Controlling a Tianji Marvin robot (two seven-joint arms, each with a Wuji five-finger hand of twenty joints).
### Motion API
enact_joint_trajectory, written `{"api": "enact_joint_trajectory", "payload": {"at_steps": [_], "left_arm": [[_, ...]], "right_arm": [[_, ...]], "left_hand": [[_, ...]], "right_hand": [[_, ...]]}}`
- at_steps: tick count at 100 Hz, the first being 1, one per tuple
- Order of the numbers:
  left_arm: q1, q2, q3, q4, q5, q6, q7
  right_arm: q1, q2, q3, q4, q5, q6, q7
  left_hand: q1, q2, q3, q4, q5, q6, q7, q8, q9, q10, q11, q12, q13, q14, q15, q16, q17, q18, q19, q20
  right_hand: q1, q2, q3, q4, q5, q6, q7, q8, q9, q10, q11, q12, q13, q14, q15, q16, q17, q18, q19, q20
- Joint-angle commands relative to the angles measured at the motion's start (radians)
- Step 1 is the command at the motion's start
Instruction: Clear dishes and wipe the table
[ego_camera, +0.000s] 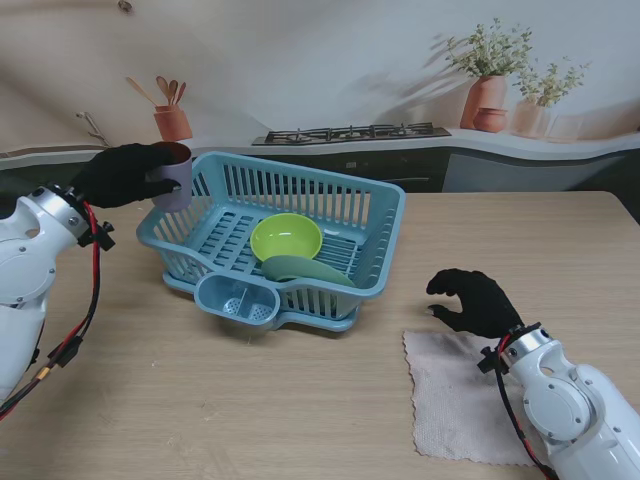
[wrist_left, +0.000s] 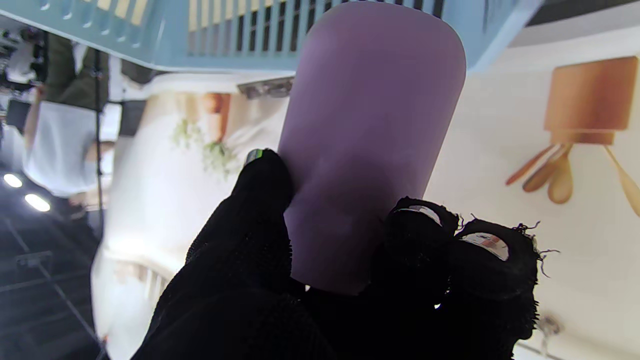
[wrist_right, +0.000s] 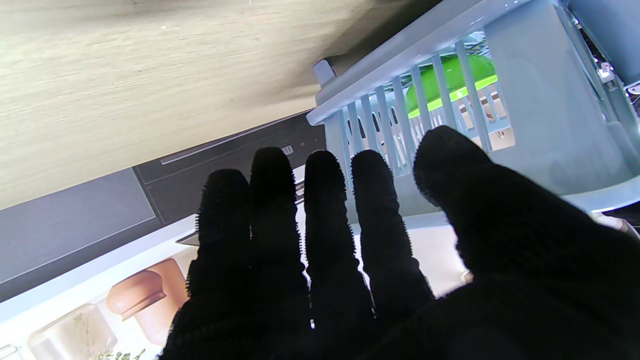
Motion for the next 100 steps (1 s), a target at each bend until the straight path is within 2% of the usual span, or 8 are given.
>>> {"api": "enact_joint_trajectory", "payload": {"at_steps": [1, 23, 47, 69, 100], "left_arm": [[-0.024, -0.006, 0.021, -0.018, -0.009, 0.008, -0.030], [-0.076, -0.006, 0.108, -0.019, -0.057, 0.068, -0.083], [-0.118, -0.005, 0.181, -0.010, -0.062, 0.106, -0.116], [-0.144, -0.009, 0.242, 0.019, -0.051, 0.147, -0.113], [-0.181, -0.018, 0.306, 0.085, -0.029, 0.182, -0.074]], "right_arm": [[-0.007, -0.002, 0.002, -0.002, -0.004, -0.002, 0.010], [-0.006, -0.002, 0.004, 0.001, -0.004, -0.006, 0.008], [-0.009, -0.003, 0.009, 0.001, -0.002, -0.007, 0.003], [-0.011, -0.004, 0.010, 0.004, 0.000, -0.005, -0.001], [-0.012, -0.005, 0.010, 0.008, 0.000, 0.003, -0.008]], "left_hand": [[0.105, 0.057, 0.064, 0.008, 0.000, -0.042, 0.100, 0.034, 0.067, 0.120, 0.127, 0.068, 0.027, -0.058, 0.047, 0.019, 0.009, -0.003, 0.053, 0.023], [0.107, 0.059, 0.062, 0.010, 0.000, -0.041, 0.099, 0.034, 0.067, 0.120, 0.127, 0.067, 0.027, -0.058, 0.047, 0.018, 0.008, -0.004, 0.054, 0.023], [0.107, 0.061, 0.058, 0.010, -0.001, -0.041, 0.098, 0.033, 0.067, 0.120, 0.127, 0.067, 0.027, -0.058, 0.047, 0.018, 0.008, -0.004, 0.054, 0.022], [0.108, 0.060, 0.056, 0.011, 0.000, -0.041, 0.097, 0.033, 0.067, 0.120, 0.127, 0.067, 0.027, -0.060, 0.047, 0.018, 0.008, -0.008, 0.055, 0.021], [0.109, 0.060, 0.052, 0.012, -0.001, -0.042, 0.093, 0.031, 0.066, 0.119, 0.126, 0.067, 0.027, -0.060, 0.047, 0.018, 0.008, -0.009, 0.056, 0.020]], "right_hand": [[-0.021, -0.001, 0.027, 0.012, 0.004, 0.004, 0.000, 0.005, 0.000, -0.001, -0.007, -0.010, -0.013, 0.013, -0.008, -0.003, -0.009, 0.002, -0.008, 0.000], [-0.021, -0.001, 0.026, 0.011, 0.004, 0.004, 0.001, 0.004, 0.000, 0.001, -0.007, -0.010, -0.012, 0.012, -0.008, -0.003, -0.009, 0.002, -0.008, 0.000], [-0.021, -0.002, 0.026, 0.011, 0.005, 0.003, 0.001, 0.004, 0.001, -0.001, -0.007, -0.010, -0.013, 0.012, -0.008, -0.003, -0.009, 0.004, -0.007, 0.000], [-0.019, -0.002, 0.025, 0.009, 0.006, 0.004, 0.003, 0.003, 0.002, 0.002, -0.007, -0.010, -0.012, 0.013, -0.008, -0.002, -0.009, 0.005, -0.008, 0.000], [-0.018, -0.003, 0.024, 0.008, 0.006, 0.004, 0.003, 0.001, 0.003, 0.001, -0.007, -0.010, -0.011, 0.013, -0.008, -0.003, -0.009, 0.004, -0.008, 0.000]]}}
